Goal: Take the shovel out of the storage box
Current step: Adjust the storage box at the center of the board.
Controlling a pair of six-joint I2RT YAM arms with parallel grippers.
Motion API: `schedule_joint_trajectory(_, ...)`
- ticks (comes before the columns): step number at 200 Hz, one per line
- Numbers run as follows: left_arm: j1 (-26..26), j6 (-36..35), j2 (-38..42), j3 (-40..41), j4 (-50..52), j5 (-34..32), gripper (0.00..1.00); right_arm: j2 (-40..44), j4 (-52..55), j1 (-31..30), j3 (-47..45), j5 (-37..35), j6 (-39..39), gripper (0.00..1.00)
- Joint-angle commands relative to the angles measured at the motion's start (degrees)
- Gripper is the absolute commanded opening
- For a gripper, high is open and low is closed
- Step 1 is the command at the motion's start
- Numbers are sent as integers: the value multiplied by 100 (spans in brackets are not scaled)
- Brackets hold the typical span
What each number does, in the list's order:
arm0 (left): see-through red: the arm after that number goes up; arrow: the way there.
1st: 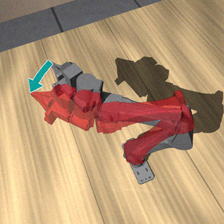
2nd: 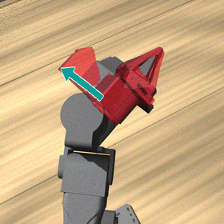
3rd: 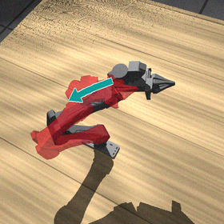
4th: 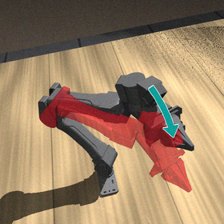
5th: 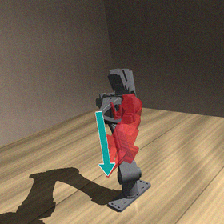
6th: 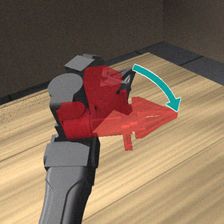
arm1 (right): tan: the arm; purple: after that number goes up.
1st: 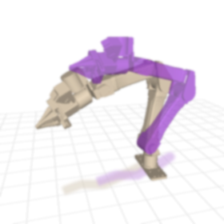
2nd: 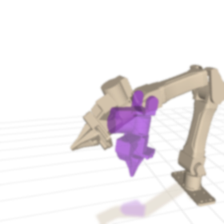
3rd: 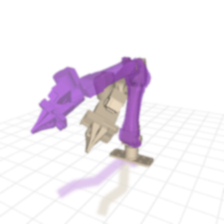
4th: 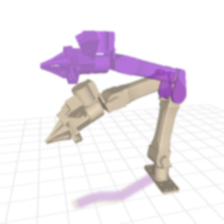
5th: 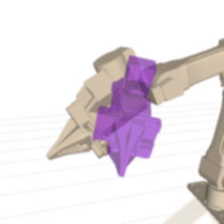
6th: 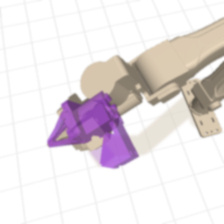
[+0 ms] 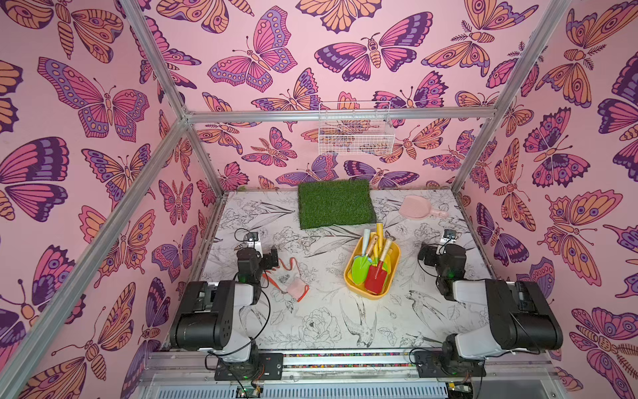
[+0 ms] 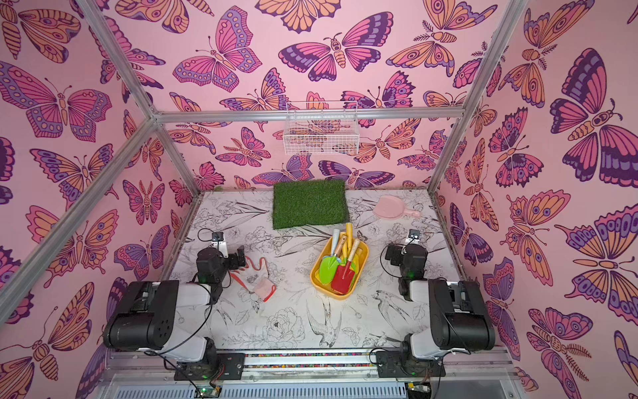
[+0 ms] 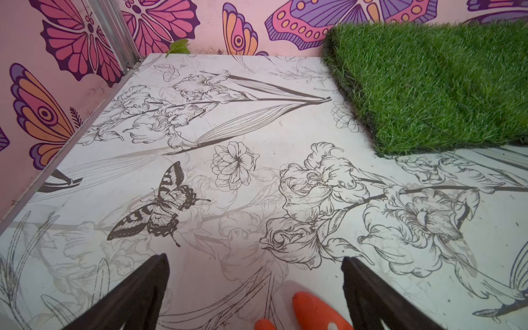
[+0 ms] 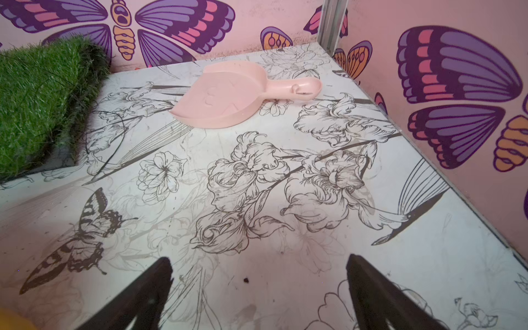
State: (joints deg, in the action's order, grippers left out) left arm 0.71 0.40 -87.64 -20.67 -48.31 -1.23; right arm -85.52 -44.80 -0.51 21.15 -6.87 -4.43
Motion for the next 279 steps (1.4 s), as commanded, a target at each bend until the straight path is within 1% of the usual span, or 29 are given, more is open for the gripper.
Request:
schedule_joint_trajectory(1, -38, -76, -84, -70, -293, 71, 100, -71, -222, -52, 153, -107, 101, 99)
schedule_joint_trajectory(106, -36, -58, -79, -86, -253, 49, 100, -55, -225, -51, 145, -104, 100, 100)
schedule_joint_trajectory(114, -36, -64, -81, -79, -278, 52, 99, -51, -245, -53, 140, -107, 108, 96)
schedule_joint_trajectory(128, -42, -20, 85, -94, -158, -149, 92, 56, -375, -56, 122, -87, 156, 90)
schedule_joint_trajectory(135, -56, -43, 298, -111, 20, -190, 90, 277, -119, -63, 153, -82, 172, 90)
schedule_joint_trajectory(145, -150, -124, 742, -220, 593, -312, 91, 690, 486, -73, 291, -205, 182, 87)
schedule_joint_trajectory(157, -324, -235, 1337, -477, 1475, -370, 89, 1216, 1750, -84, 622, -467, 36, 85)
schedule_joint_trajectory(164, -415, -92, 1786, -642, 1917, -376, 88, 1507, 2478, -94, 828, -597, -164, 83)
schedule_joint_trajectory(173, -509, 80, 2169, -837, 2400, -184, 85, 1825, 3126, -98, 1011, -572, -426, 79)
schedule_joint_trajectory(183, -622, 385, 2434, -1006, 2715, -17, 82, 2162, 3607, -161, 1091, -448, -679, 74)
schedule_joint_trajectory(193, -741, 653, 2538, -1153, 2931, 216, 80, 2453, 4051, -265, 1140, -314, -1007, 69)
schedule_joint_trajectory(203, -872, 965, 2505, -1284, 3131, 469, 79, 2686, 4442, -414, 1211, -202, -1345, 65)
schedule_joint_trajectory(216, -1063, 1206, 2289, -1384, 3147, 802, 78, 2799, 4851, -602, 1292, 110, -1621, 65)
schedule_joint_trajectory(230, -1293, 1412, 1903, -1560, 3148, 1226, 77, 2718, 5264, -716, 1405, 545, -1873, 65)
schedule_joint_trajectory(241, -1516, 1587, 1551, -1764, 3156, 1538, 74, 2581, 5666, -753, 1524, 882, -2138, 63)
schedule_joint_trajectory(246, -1630, 1635, 1259, -1880, 3153, 1720, 74, 2510, 5756, -777, 1550, 1054, -2216, 63)
schedule_joint_trajectory(253, -1794, 1626, 1042, -2031, 3161, 1962, 73, 2432, 5793, -824, 1534, 1326, -2306, 62)
schedule_joint_trajectory(264, -2098, 1619, 730, -2225, 3153, 2027, 71, 2358, 5913, -912, 1514, 1605, -2415, 61)
schedule_joint_trajectory(279, -2460, 1620, 436, -2381, 3154, 1837, 71, 2286, 5927, -1006, 1431, 1810, -2582, 61)
